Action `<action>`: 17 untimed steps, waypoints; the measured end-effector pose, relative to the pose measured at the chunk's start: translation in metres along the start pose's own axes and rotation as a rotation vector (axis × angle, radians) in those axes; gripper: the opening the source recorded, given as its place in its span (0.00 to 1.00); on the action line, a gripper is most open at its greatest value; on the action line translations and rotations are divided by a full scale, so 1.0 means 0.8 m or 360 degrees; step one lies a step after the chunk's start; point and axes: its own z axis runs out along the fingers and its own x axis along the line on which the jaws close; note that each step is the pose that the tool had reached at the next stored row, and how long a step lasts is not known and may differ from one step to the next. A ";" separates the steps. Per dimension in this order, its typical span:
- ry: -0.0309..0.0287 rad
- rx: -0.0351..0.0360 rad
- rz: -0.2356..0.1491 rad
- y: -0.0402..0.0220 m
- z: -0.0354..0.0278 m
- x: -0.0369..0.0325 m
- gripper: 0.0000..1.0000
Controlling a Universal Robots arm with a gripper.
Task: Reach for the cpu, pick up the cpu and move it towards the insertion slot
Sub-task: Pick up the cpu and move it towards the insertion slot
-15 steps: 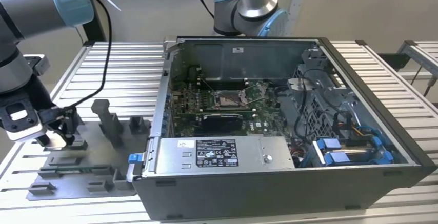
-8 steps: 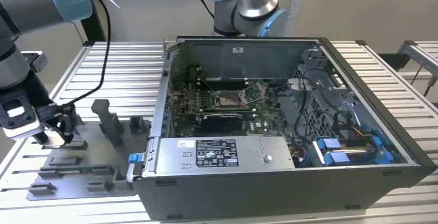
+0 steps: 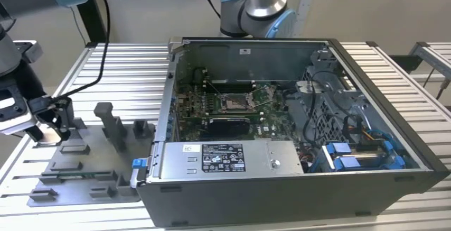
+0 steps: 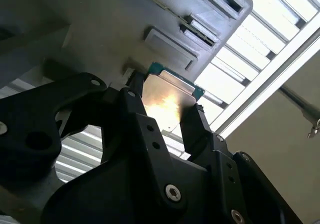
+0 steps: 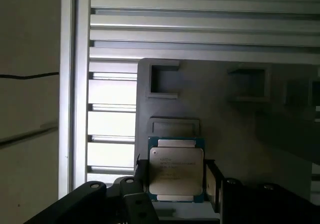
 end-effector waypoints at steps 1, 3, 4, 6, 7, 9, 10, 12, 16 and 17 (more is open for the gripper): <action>0.00000 0.0000 0.0000 0.0001 -0.0031 0.0000 0.00; 0.00000 0.0000 0.0000 0.0003 -0.0098 0.0001 0.00; 0.00000 0.0000 0.0000 0.0004 -0.0134 0.0001 0.00; -0.00001 0.0000 0.0000 0.0007 -0.0208 0.0001 0.00; 0.00001 0.0000 0.0000 0.0008 -0.0243 0.0001 0.00; 0.00001 0.0000 0.0000 0.0011 -0.0323 0.0002 0.00; -0.00001 0.0000 0.0000 0.0013 -0.0373 0.0001 0.00; 0.00000 0.0000 0.0000 0.0016 -0.0488 0.0002 0.00; 0.00001 0.0000 0.0000 0.0023 -0.0703 0.0002 0.00; 0.00001 0.0000 0.0000 0.0025 -0.0759 0.0002 0.00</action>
